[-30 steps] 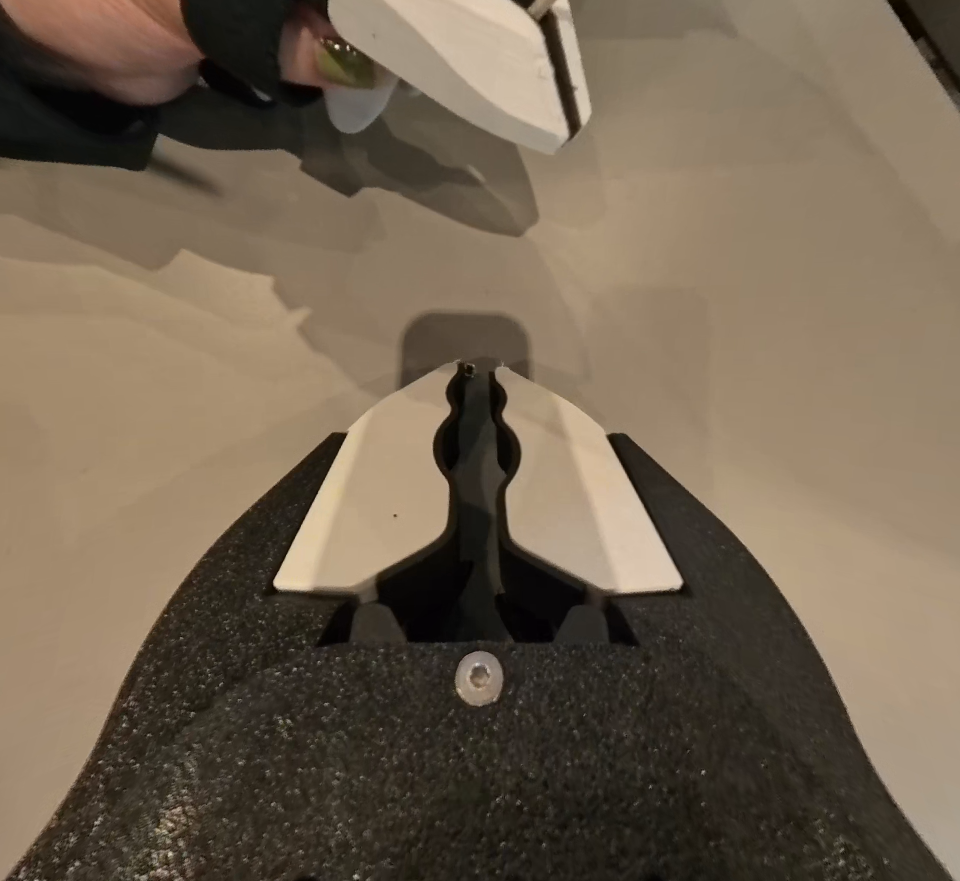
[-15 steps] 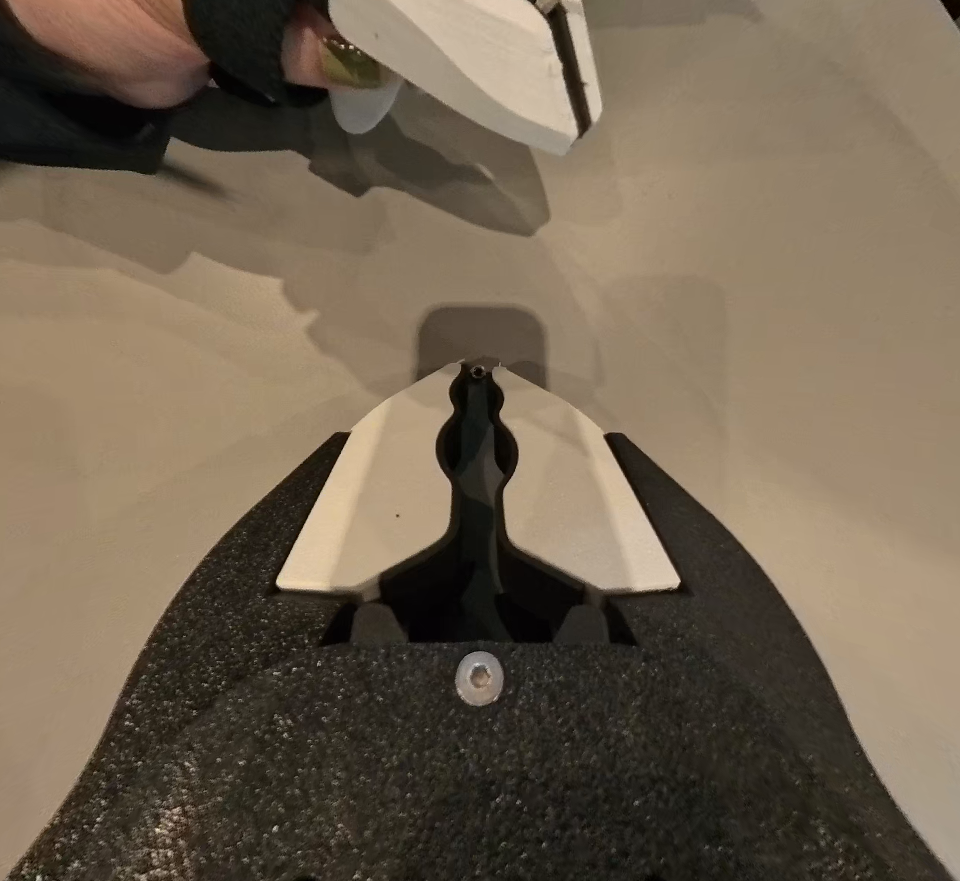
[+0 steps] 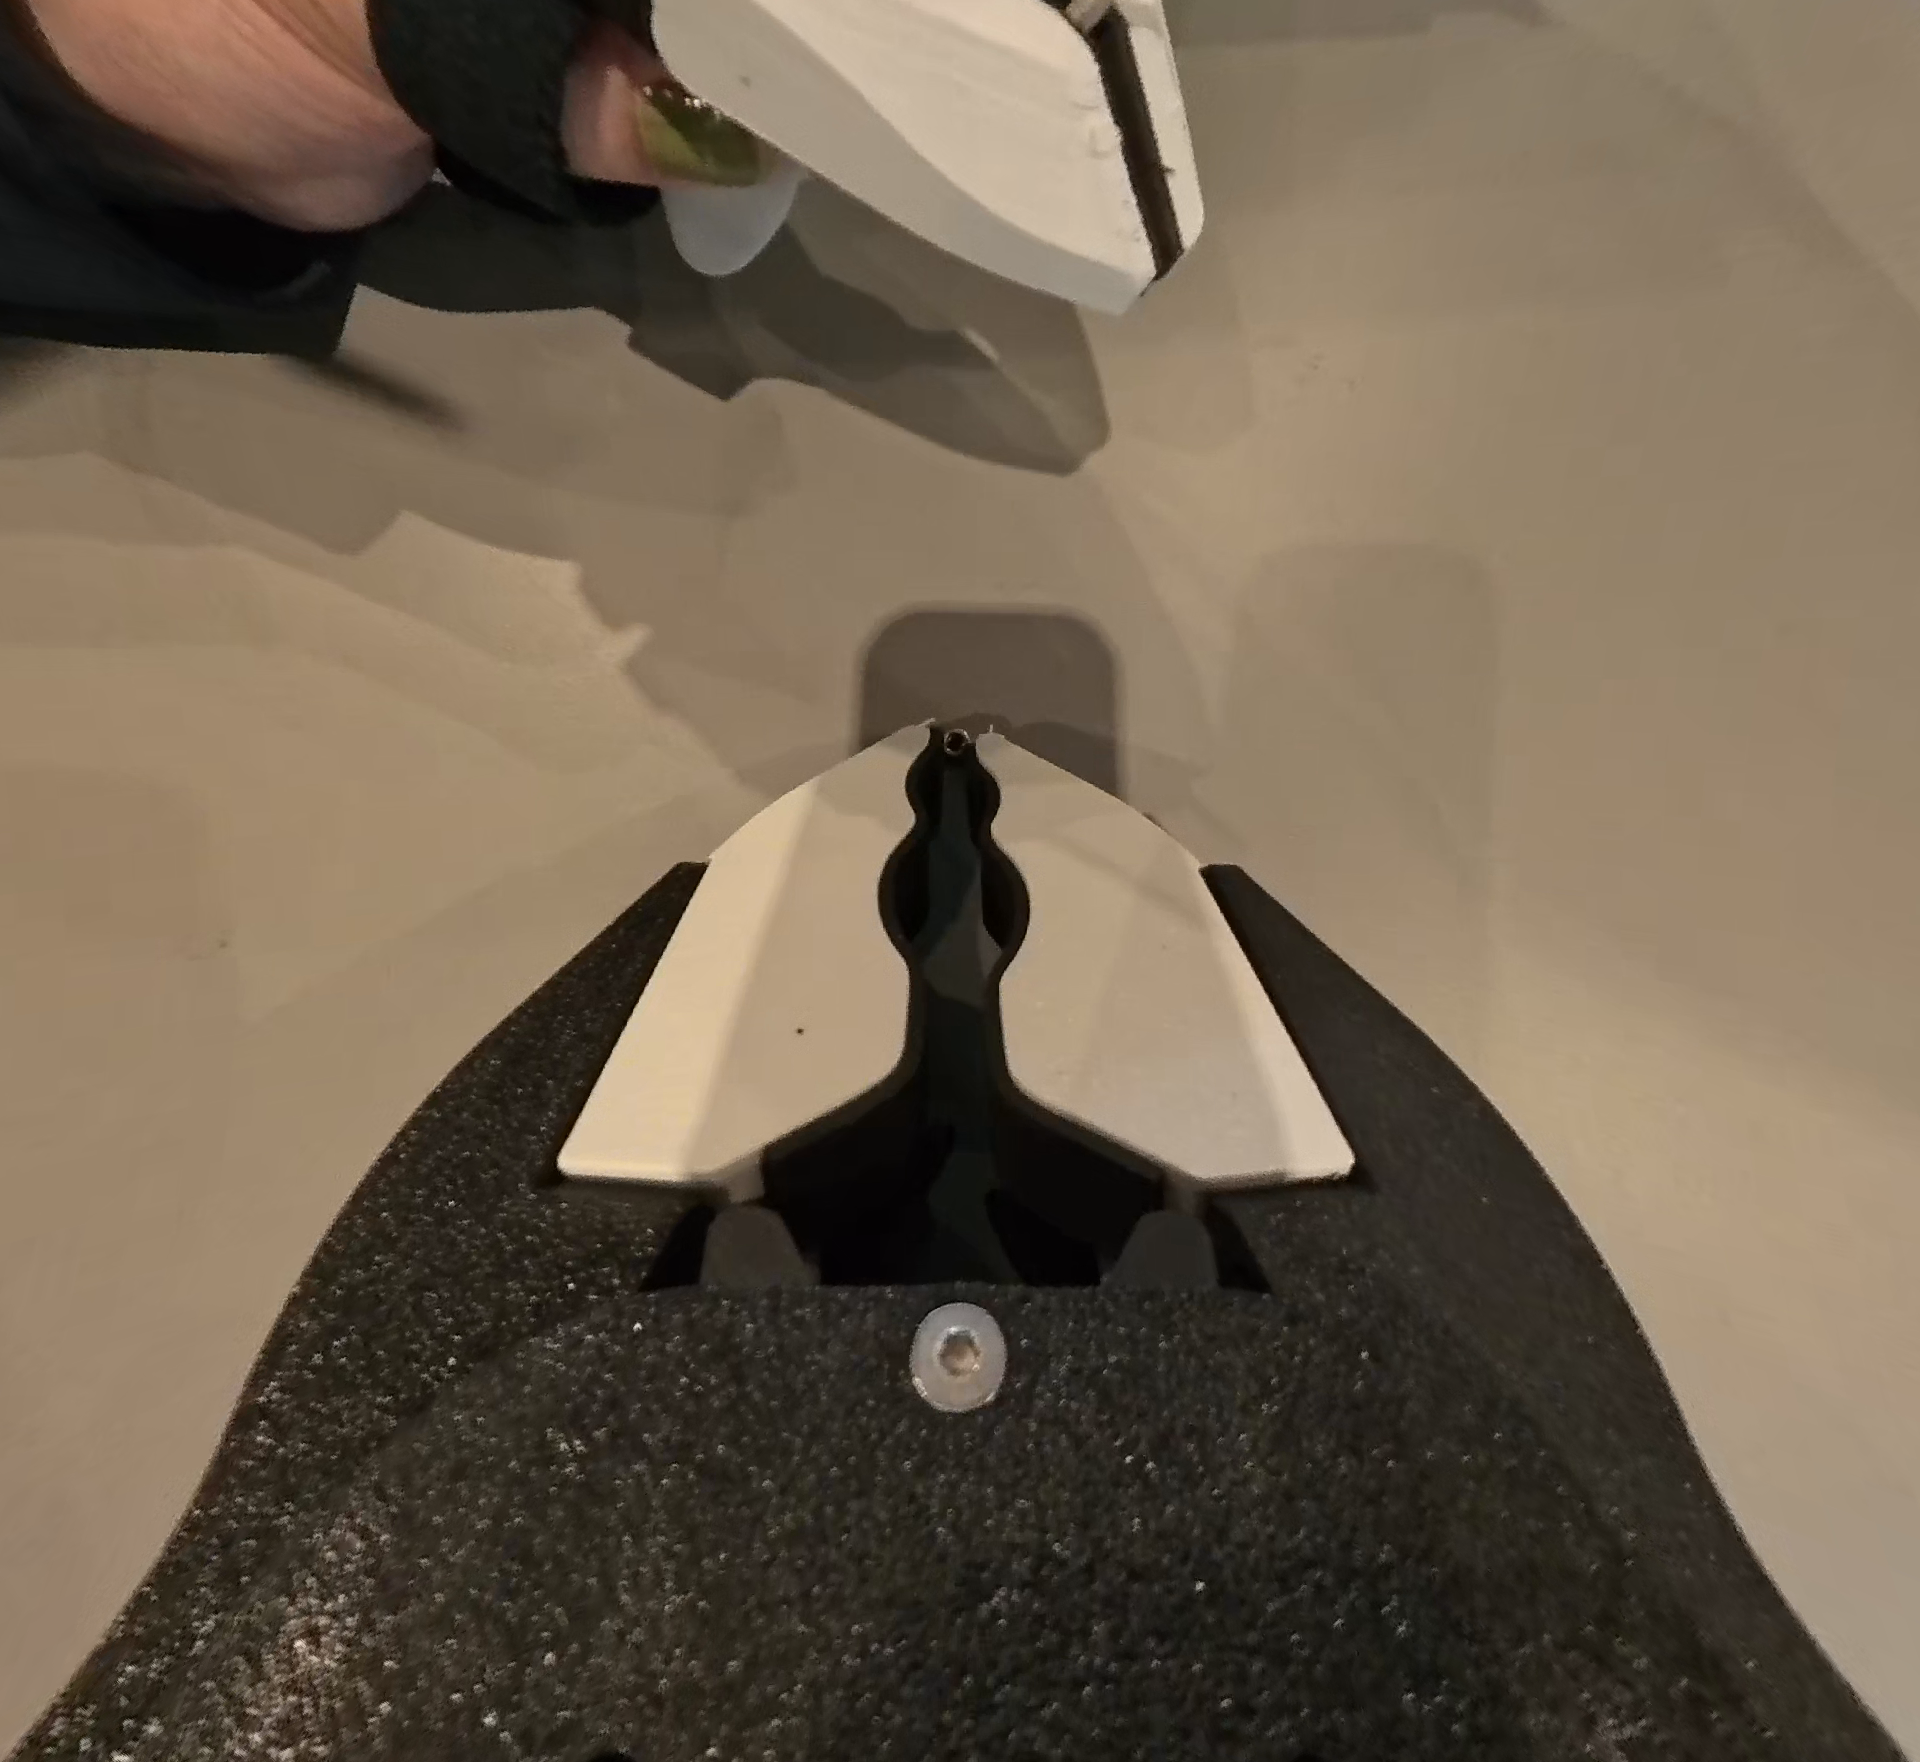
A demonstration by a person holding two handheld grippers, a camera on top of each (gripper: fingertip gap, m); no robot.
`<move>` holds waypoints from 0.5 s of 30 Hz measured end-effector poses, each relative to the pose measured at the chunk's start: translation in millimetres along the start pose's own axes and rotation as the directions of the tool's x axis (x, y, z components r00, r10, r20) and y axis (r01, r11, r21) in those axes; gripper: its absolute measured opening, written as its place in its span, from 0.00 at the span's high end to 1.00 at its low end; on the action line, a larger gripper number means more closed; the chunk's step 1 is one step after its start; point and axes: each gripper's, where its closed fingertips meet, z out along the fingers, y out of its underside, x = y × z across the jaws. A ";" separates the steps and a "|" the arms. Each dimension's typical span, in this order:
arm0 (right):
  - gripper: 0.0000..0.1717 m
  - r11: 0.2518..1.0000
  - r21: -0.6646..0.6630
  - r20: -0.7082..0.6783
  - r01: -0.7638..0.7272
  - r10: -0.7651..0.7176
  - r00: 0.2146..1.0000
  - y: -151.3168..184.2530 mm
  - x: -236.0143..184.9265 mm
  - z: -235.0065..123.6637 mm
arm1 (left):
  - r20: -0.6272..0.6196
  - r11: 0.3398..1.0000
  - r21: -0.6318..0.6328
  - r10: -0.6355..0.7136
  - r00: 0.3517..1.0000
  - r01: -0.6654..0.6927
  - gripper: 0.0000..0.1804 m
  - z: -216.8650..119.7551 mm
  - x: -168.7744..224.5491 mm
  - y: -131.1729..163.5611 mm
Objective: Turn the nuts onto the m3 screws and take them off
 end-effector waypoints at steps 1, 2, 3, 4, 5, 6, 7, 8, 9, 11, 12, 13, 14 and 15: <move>0.98 1.000 0.000 -0.001 0.002 -0.002 1.000 -0.1 -0.1 0.0 | 0.000 1.000 0.000 0.000 1.000 0.000 0.99 -0.1 0.0 0.0; 0.98 1.000 0.000 -0.003 0.005 -0.005 1.000 -0.1 -0.1 -0.1 | -0.001 1.000 0.001 -0.001 1.000 0.001 0.99 -0.1 0.0 -0.1; 0.98 1.000 0.001 -0.006 0.008 -0.008 1.000 -0.1 -0.1 -0.2 | -0.001 1.000 0.002 -0.002 1.000 0.002 0.99 -0.3 0.0 -0.2; 0.98 1.000 0.001 -0.007 0.012 -0.012 1.000 -0.1 -0.3 -0.3 | -0.001 1.000 0.003 -0.002 1.000 0.002 0.99 -0.4 0.0 -0.4; 0.98 1.000 0.002 -0.004 0.016 -0.016 1.000 -0.2 -0.9 -0.4 | -0.003 1.000 0.004 -0.003 1.000 0.003 0.99 -0.5 0.0 -0.4; 0.98 1.000 0.004 -0.002 0.017 -0.017 1.000 -0.5 -1.3 -0.6 | -0.005 1.000 0.005 -0.003 1.000 0.003 0.99 -0.5 0.3 -0.5; 0.99 1.000 0.009 -0.001 0.017 -0.017 1.000 -1.0 -1.3 -0.9 | -0.009 1.000 0.007 -0.002 1.000 0.002 0.99 -0.5 0.9 -0.9; 0.99 1.000 0.019 0.000 0.015 -0.015 1.000 -1.9 -1.2 -1.9 | -0.015 1.000 0.010 0.001 1.000 0.000 0.99 -0.5 1.9 -1.3; 0.99 0.999 0.030 0.002 0.012 -0.013 1.000 -3.1 -1.0 -3.1 | -0.023 1.000 0.014 0.005 1.000 -0.005 0.99 -0.4 3.2 -1.8; 0.99 0.999 0.052 0.005 0.004 -0.004 1.000 -4.7 0.3 -5.8 | -0.045 1.000 0.022 0.019 0.999 -0.018 0.99 0.0 7.2 -3.0; 1.00 0.998 0.060 0.007 -0.002 0.002 1.000 -5.0 1.1 -7.0 | -0.050 0.999 0.022 0.025 0.998 -0.024 0.99 0.4 8.5 -3.0; 1.00 0.998 0.065 0.010 -0.009 0.009 1.000 -5.2 1.7 -7.9 | -0.048 0.999 0.018 0.029 0.998 -0.028 0.99 0.8 8.6 -2.6; 1.00 0.997 0.071 0.014 -0.017 0.016 1.000 -5.8 2.1 -8.6 | -0.047 0.999 0.016 0.032 0.998 -0.031 0.99 1.1 8.8 -2.2; 0.99 0.997 0.073 0.027 -0.022 0.020 0.999 -6.1 1.0 -8.7 | -0.046 0.999 0.015 0.033 0.998 -0.033 0.99 1.2 8.9 -2.1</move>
